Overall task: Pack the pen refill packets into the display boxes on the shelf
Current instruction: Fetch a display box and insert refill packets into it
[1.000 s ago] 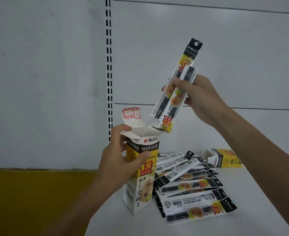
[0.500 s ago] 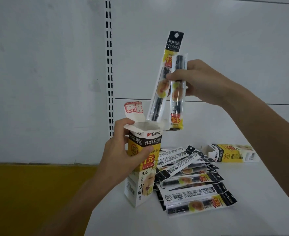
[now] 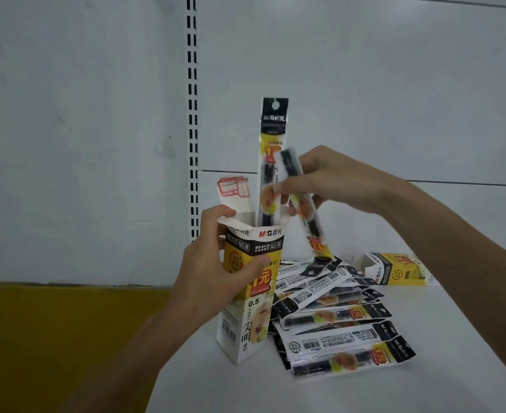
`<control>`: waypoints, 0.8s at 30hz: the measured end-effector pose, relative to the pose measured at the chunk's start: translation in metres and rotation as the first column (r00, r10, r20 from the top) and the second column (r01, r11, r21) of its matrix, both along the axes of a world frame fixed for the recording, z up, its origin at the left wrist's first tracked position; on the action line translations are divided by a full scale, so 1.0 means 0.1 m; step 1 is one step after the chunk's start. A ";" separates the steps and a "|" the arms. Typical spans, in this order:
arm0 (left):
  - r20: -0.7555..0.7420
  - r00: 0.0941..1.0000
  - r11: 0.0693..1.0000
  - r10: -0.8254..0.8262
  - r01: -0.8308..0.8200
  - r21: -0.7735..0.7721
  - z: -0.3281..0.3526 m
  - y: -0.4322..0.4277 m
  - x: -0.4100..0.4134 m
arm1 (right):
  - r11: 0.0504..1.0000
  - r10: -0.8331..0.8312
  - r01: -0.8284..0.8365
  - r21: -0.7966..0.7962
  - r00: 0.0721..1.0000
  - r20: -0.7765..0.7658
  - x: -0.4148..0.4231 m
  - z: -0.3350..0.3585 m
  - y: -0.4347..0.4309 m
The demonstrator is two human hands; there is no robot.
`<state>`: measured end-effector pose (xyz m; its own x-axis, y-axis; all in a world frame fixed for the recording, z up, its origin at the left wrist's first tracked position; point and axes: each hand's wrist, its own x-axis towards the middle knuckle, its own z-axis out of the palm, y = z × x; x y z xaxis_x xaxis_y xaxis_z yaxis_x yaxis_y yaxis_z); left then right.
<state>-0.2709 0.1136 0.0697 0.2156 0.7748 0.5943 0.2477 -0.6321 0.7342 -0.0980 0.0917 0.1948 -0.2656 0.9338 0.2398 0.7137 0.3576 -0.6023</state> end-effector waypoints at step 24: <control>0.003 1.000 1.000 -0.007 0.007 0.000 -0.02 0.03 0.00 | 0.926 -0.076 0.151 0.345 0.972 -0.223 -0.11 -0.25 0.11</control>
